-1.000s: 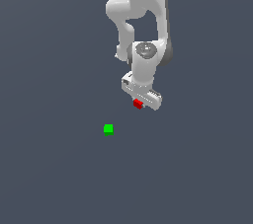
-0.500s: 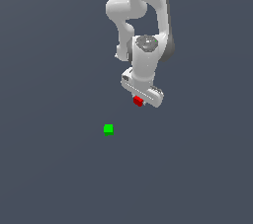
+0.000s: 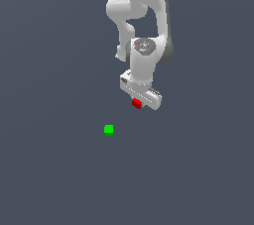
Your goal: Stack the red cube on top of the green cube.
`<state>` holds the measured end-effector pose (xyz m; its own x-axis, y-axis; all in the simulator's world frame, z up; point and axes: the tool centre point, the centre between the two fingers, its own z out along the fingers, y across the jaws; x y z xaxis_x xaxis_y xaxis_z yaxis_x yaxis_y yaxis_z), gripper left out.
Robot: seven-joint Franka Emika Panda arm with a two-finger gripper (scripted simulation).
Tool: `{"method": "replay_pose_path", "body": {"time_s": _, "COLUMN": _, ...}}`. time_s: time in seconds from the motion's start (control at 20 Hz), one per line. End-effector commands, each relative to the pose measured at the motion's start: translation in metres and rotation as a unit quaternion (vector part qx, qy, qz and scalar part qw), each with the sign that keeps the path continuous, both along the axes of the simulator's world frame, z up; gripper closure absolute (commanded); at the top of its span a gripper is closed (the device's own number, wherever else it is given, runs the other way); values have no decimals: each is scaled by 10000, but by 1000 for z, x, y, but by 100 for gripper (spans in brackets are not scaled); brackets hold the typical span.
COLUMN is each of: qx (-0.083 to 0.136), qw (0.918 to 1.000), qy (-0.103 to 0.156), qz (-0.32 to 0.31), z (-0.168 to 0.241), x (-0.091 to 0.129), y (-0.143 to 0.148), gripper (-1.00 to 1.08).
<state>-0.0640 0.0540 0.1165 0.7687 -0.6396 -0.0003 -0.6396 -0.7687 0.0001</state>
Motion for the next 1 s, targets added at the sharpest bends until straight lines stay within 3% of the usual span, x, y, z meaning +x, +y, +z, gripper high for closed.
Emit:
{"method": "replay_pose_path", "body": {"time_s": 0.0, "qx": -3, "qw": 10000, "qy": -1, "qz": -5, "z": -4, "x": 6, "y": -10, "gripper": 108}}
{"method": "replay_pose_path", "body": {"time_s": 0.95, "qx": 0, "qw": 10000, "qy": -2, "qz": -3, "z": -50, "x": 87, "y": -121, "gripper": 108}}
